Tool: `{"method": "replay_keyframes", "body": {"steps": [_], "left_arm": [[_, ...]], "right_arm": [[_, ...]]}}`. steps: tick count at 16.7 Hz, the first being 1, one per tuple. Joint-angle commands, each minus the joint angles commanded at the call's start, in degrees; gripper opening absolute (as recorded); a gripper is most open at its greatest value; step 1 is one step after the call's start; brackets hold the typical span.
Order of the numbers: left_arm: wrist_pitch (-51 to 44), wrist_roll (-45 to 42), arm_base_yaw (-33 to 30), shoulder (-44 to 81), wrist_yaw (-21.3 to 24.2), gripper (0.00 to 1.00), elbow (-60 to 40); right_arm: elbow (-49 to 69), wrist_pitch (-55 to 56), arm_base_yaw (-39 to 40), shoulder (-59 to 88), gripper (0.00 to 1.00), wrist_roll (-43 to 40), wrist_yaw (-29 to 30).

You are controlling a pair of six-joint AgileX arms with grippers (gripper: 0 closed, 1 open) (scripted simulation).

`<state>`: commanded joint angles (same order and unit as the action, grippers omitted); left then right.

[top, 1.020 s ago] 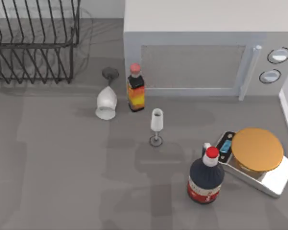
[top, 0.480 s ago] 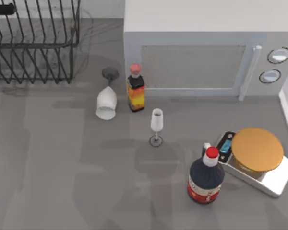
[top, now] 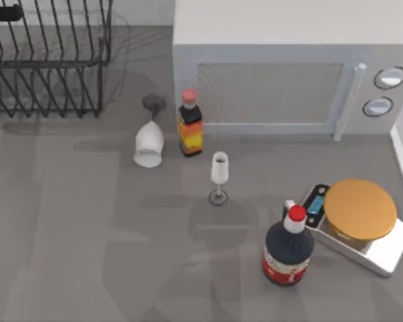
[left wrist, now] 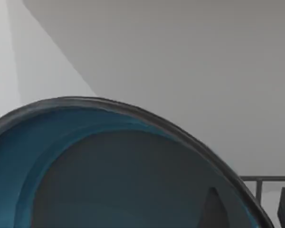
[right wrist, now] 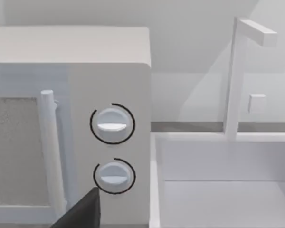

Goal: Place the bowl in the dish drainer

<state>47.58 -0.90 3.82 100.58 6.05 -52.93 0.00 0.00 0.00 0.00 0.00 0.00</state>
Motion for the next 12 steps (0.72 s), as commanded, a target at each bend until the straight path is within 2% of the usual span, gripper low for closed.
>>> {"method": "replay_keyframes", "body": {"steps": [6, 12], "left_arm": [[0.0, 0.0, 0.0, 0.0, 0.0, 0.98, 0.0], [0.0, 0.0, 0.0, 0.0, 0.0, 1.0, 0.0]], "right_arm": [[0.0, 0.0, 0.0, 0.0, 1.0, 0.0, 0.0], [0.0, 0.0, 0.0, 0.0, 1.0, 0.0, 0.0]]}}
